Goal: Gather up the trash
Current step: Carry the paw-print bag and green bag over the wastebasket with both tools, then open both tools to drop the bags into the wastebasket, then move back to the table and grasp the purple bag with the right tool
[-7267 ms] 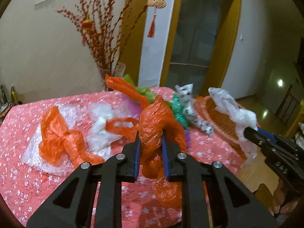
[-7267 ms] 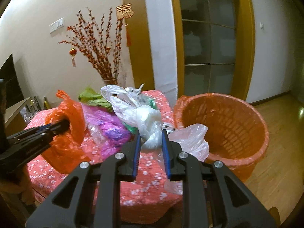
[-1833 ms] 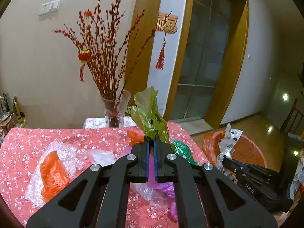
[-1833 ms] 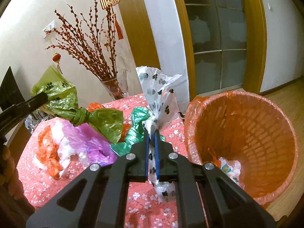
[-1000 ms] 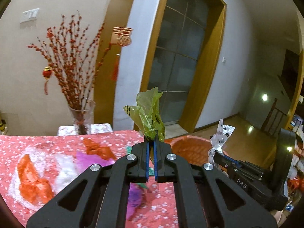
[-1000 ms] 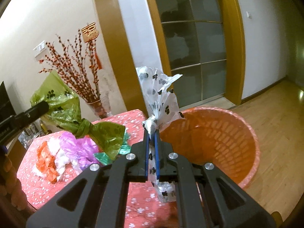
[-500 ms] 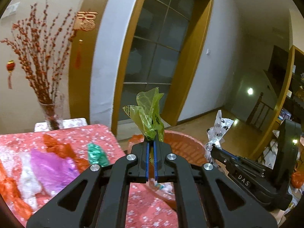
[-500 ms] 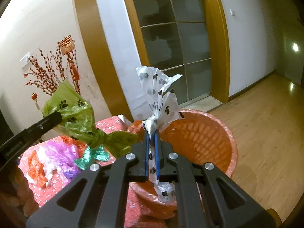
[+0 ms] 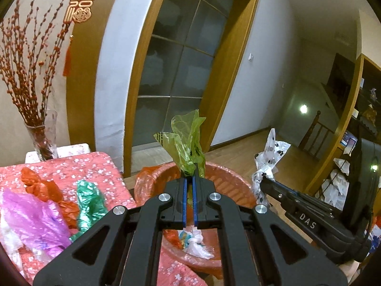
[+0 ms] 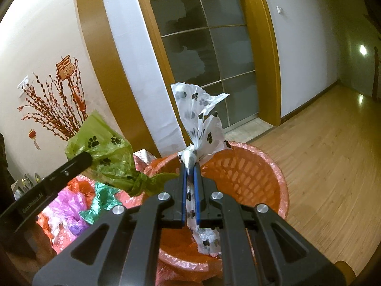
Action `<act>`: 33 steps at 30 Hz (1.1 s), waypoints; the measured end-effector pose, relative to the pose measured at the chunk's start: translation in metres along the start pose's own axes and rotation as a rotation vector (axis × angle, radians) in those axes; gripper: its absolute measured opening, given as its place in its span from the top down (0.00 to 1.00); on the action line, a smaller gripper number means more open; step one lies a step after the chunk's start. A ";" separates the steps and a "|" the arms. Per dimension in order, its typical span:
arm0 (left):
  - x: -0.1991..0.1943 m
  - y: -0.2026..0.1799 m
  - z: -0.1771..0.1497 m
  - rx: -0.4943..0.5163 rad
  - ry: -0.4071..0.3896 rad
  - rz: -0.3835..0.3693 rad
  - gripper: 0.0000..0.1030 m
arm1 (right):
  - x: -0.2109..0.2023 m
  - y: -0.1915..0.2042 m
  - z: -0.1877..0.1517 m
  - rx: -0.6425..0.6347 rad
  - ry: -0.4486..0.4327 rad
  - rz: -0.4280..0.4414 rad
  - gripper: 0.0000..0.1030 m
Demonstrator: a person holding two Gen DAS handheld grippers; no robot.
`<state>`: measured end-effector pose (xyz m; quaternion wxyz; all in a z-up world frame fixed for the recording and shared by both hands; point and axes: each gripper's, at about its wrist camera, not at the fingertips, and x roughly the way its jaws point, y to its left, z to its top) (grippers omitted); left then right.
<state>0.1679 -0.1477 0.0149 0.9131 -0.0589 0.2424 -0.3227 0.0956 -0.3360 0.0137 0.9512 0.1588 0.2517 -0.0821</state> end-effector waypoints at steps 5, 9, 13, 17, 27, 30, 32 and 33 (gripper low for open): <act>0.012 -0.001 -0.004 -0.007 0.024 -0.009 0.97 | 0.007 -0.006 0.002 0.011 0.000 -0.007 0.89; 0.023 0.000 -0.010 -0.013 0.062 -0.006 0.96 | 0.014 -0.009 0.002 0.017 0.004 -0.014 0.83; 0.026 0.002 -0.016 -0.007 0.093 0.004 0.89 | 0.016 -0.014 -0.002 0.027 0.010 -0.025 0.74; 0.021 0.005 -0.017 -0.004 0.102 0.021 0.82 | 0.012 -0.017 -0.006 0.034 0.010 -0.030 0.72; -0.011 0.019 -0.025 0.031 0.089 0.127 0.77 | 0.001 -0.003 -0.011 0.014 0.007 0.000 0.72; -0.027 0.027 -0.029 0.028 0.079 0.166 0.77 | -0.001 0.007 -0.014 0.001 0.010 0.023 0.72; -0.042 0.037 -0.031 0.026 0.061 0.209 0.77 | -0.002 0.015 -0.016 -0.014 0.015 0.040 0.72; -0.047 0.041 -0.032 0.023 0.056 0.223 0.77 | -0.002 0.020 -0.017 -0.021 0.018 0.049 0.72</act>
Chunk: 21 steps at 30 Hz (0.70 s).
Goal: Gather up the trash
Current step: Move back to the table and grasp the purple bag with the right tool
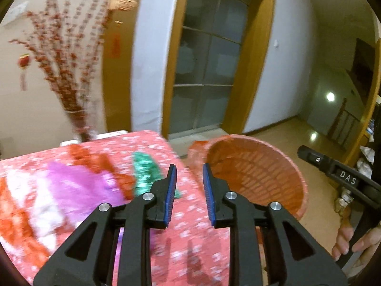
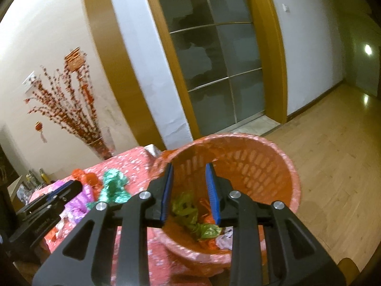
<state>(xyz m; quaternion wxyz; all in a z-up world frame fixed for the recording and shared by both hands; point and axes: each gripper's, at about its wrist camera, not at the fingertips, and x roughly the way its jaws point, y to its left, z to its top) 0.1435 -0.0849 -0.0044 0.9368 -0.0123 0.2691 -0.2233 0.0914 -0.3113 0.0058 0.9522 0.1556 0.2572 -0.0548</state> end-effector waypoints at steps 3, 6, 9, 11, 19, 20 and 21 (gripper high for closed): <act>-0.018 0.022 -0.005 -0.021 -0.024 0.065 0.77 | 0.001 0.018 -0.005 -0.026 0.013 0.036 0.72; -0.038 0.051 -0.012 -0.061 -0.056 0.155 0.69 | 0.003 0.035 -0.009 -0.047 0.027 0.071 0.72; -0.052 0.075 -0.018 -0.077 -0.068 0.228 0.68 | 0.009 0.059 -0.016 -0.076 0.049 0.114 0.72; -0.060 0.090 -0.022 -0.093 -0.068 0.264 0.68 | 0.013 0.076 -0.021 -0.097 0.065 0.143 0.72; -0.087 0.143 -0.039 -0.178 -0.074 0.390 0.64 | 0.030 0.139 -0.042 -0.182 0.133 0.252 0.65; -0.089 0.147 -0.041 -0.187 -0.074 0.400 0.64 | 0.033 0.149 -0.046 -0.201 0.143 0.266 0.64; -0.092 0.151 -0.043 -0.192 -0.075 0.407 0.64 | 0.035 0.156 -0.049 -0.214 0.151 0.276 0.64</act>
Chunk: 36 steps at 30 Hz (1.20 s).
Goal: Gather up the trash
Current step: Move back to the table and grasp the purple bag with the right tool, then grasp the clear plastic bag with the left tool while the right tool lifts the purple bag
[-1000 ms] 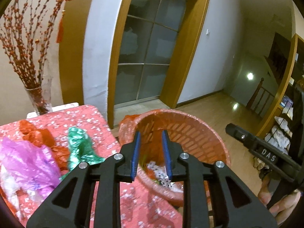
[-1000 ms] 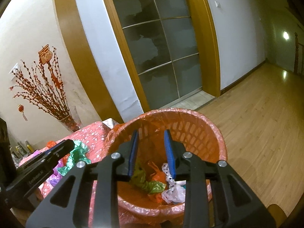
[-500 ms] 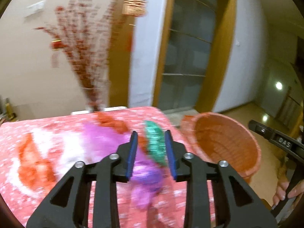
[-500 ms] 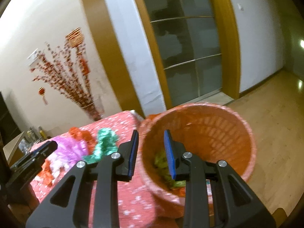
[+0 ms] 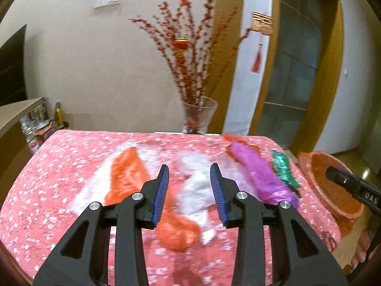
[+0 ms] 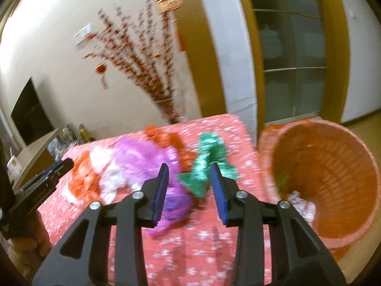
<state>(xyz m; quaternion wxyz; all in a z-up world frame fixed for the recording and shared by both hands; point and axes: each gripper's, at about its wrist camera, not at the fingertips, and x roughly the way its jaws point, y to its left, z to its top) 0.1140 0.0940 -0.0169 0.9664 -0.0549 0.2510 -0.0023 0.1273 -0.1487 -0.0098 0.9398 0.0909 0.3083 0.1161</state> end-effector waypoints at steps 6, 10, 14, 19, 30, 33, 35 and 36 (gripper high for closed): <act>0.000 0.024 -0.006 -0.037 0.009 0.035 0.64 | 0.022 0.033 -0.004 -0.071 0.046 0.062 0.64; 0.001 0.034 -0.008 -0.052 0.014 0.042 0.64 | 0.038 0.045 -0.008 -0.098 0.080 0.060 0.64; 0.003 0.041 -0.010 -0.060 0.021 0.044 0.64 | 0.056 0.048 -0.014 -0.127 0.120 0.019 0.64; 0.004 0.048 -0.014 -0.068 0.030 0.051 0.64 | 0.067 0.046 -0.020 -0.156 0.146 -0.035 0.64; 0.010 0.046 -0.018 -0.064 0.053 0.034 0.64 | 0.069 0.038 -0.028 -0.174 0.175 -0.073 0.76; 0.012 0.038 -0.016 -0.055 0.059 0.018 0.64 | 0.064 0.034 -0.028 -0.153 0.161 -0.053 0.82; 0.015 0.031 -0.013 -0.042 0.064 0.001 0.64 | 0.057 0.031 -0.025 -0.125 0.141 -0.023 0.83; 0.017 0.027 -0.012 -0.033 0.067 -0.008 0.64 | 0.055 0.032 -0.021 -0.112 0.129 -0.007 0.83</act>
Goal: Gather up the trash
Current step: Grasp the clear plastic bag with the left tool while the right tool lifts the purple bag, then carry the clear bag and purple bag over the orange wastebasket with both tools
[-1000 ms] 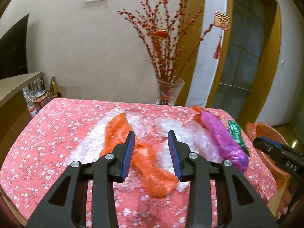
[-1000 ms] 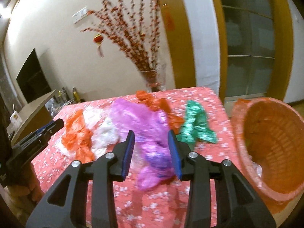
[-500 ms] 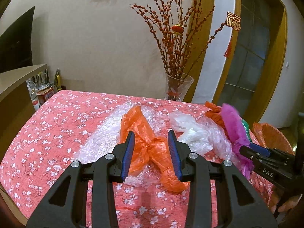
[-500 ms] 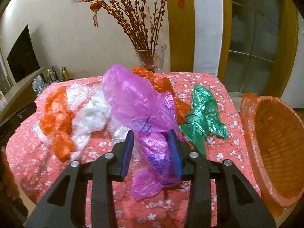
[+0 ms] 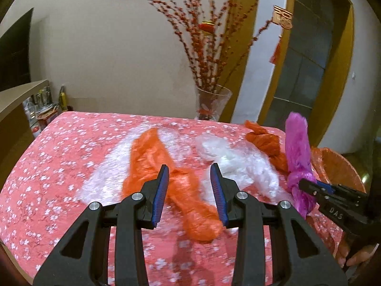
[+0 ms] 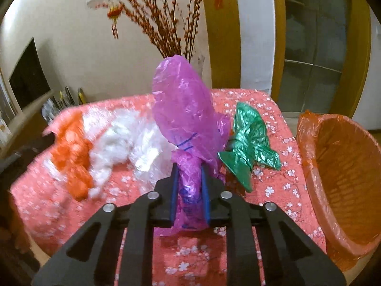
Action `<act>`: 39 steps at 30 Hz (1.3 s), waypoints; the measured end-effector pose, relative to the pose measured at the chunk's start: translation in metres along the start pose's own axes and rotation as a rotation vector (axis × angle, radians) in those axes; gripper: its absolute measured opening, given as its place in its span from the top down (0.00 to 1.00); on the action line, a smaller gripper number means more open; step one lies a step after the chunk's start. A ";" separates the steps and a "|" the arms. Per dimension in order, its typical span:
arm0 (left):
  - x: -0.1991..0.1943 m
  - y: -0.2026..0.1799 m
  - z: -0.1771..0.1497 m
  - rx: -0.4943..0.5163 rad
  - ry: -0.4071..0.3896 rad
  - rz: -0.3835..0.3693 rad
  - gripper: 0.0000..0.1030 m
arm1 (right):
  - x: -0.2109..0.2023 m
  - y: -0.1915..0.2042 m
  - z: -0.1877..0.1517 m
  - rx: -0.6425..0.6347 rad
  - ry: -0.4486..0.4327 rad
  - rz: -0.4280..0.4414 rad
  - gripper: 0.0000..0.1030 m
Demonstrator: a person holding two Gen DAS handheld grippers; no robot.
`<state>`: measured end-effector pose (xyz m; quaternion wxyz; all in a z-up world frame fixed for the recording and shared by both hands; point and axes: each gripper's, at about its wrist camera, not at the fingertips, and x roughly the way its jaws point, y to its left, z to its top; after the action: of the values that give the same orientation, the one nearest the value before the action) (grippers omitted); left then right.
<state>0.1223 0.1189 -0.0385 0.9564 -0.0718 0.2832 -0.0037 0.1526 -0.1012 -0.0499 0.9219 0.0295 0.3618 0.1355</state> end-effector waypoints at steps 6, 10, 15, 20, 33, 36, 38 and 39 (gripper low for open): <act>0.016 -0.027 0.008 0.052 0.030 -0.050 0.64 | -0.034 0.001 0.012 0.021 -0.094 0.066 0.83; 0.038 -0.040 0.011 0.077 0.080 -0.057 0.64 | -0.050 -0.004 0.015 0.021 -0.131 0.056 0.83; 0.072 -0.045 0.012 0.104 0.167 -0.041 0.64 | -0.053 -0.015 0.014 0.040 -0.123 0.039 0.83; 0.096 -0.046 0.007 0.121 0.249 -0.034 0.64 | -0.051 -0.022 0.010 0.061 -0.110 0.036 0.83; 0.105 -0.059 0.000 0.213 0.266 -0.044 0.74 | -0.045 -0.024 0.010 0.078 -0.089 0.045 0.83; 0.101 -0.056 0.001 0.200 0.244 -0.063 0.86 | -0.046 -0.024 0.009 0.087 -0.091 0.045 0.83; 0.096 -0.053 0.003 0.185 0.224 -0.070 0.89 | -0.049 -0.024 0.009 0.087 -0.096 0.044 0.83; 0.093 -0.052 0.004 0.178 0.213 -0.074 0.90 | -0.050 -0.024 0.009 0.088 -0.098 0.042 0.83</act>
<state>0.2043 0.0632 -0.0778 0.9227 0.0040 0.3789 -0.0715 0.1294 -0.1373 -0.0137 0.9334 0.0841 0.3209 0.1371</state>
